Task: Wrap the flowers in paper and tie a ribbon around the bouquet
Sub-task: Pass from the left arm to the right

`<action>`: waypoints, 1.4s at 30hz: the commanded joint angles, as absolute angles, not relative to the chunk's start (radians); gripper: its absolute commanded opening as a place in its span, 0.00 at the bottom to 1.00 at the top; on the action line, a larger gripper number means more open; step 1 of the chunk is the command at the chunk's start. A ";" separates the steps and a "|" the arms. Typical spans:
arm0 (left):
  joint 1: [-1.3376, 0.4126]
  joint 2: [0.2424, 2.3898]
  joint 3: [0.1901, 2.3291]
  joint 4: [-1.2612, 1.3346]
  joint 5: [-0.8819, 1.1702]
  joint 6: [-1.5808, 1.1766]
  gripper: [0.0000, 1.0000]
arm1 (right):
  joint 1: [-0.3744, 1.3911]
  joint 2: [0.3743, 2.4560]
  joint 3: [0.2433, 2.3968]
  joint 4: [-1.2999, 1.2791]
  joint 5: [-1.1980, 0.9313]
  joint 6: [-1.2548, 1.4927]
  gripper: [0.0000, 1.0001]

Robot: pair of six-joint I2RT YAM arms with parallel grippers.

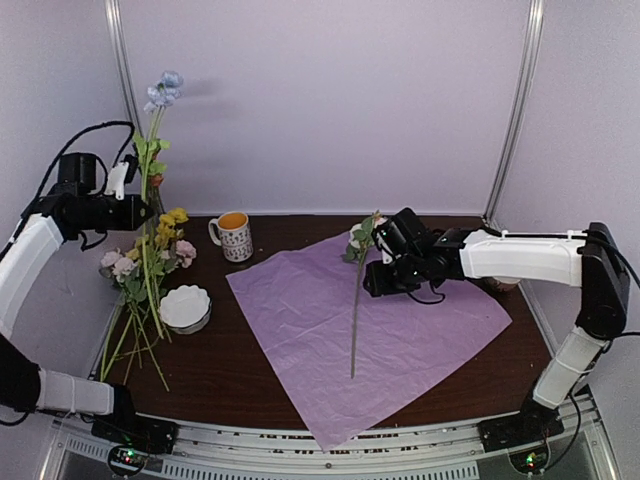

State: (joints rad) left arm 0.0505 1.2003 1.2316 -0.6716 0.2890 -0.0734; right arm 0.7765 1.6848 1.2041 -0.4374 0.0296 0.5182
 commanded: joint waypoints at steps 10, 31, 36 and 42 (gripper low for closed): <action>-0.075 1.034 1.329 -0.422 0.661 -0.207 0.00 | 1.009 1.622 1.447 -0.013 -0.351 0.261 0.51; -0.154 1.004 1.278 -0.323 0.578 -0.437 0.00 | 1.071 1.758 1.697 -0.085 -0.369 0.250 0.54; -0.348 1.062 1.269 -0.199 0.596 -0.458 0.00 | 1.071 1.775 1.729 -0.081 -0.368 0.258 0.72; -0.444 1.144 1.264 -0.057 0.638 -0.541 0.00 | 1.073 1.814 1.765 -0.078 -0.350 0.280 0.80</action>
State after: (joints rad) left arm -0.4053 1.1217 1.2587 -0.2665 0.5835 -0.4671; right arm 1.0748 1.8034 1.7176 -0.0963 -0.3775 0.2638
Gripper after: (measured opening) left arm 0.056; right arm 0.798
